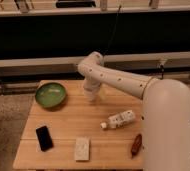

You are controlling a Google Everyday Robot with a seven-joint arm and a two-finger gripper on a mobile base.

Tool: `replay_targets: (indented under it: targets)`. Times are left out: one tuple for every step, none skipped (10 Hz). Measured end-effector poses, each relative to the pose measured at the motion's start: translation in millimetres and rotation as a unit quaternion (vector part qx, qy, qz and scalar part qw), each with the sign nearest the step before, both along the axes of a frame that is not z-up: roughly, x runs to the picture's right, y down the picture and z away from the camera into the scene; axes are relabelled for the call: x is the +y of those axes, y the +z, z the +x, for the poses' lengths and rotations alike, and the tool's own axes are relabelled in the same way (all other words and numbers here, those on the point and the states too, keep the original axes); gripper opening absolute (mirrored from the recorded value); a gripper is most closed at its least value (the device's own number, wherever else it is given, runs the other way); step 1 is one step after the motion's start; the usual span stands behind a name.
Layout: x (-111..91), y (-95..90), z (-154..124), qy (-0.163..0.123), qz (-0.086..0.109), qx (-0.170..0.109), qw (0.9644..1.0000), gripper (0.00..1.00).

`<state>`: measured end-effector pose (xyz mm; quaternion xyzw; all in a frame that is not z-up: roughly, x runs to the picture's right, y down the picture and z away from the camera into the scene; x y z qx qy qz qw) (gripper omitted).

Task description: Pick up the ceramic cup

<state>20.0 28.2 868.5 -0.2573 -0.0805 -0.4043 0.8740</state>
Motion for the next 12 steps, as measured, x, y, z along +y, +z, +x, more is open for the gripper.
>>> replay_targets:
  targets:
    - [-0.2,0.0,-0.2,-0.001,0.0,0.0,1.0,0.8]
    - [0.7,0.7,-0.3,-0.002,-0.001,-0.001,1.0,0.8]
    - [0.6,0.9,-0.5,-0.003,-0.001,-0.001,1.0,0.8]
    - [0.5,0.9,-0.4,-0.003,-0.001,-0.001,1.0,0.8]
    - [0.9,1.2,-0.5,-0.004,-0.002,-0.002,1.0,0.8]
    - [0.8,1.4,-0.5,-0.005,-0.002,-0.002,1.0,0.8]
    - [0.9,1.4,-0.5,-0.005,-0.002,-0.002,1.0,0.8]
    - [1.5,2.1,-0.3,-0.008,-0.003,-0.003,1.0,0.8]
    - [1.9,2.3,-0.3,-0.009,-0.004,-0.003,0.9999,0.8]
    - [1.9,2.3,-0.9,-0.009,-0.004,-0.004,0.9999,0.8]
    - [2.0,2.5,-0.7,-0.01,-0.004,-0.003,0.9999,0.8]
    - [2.4,2.7,-0.3,-0.011,-0.005,-0.004,0.9999,0.8]
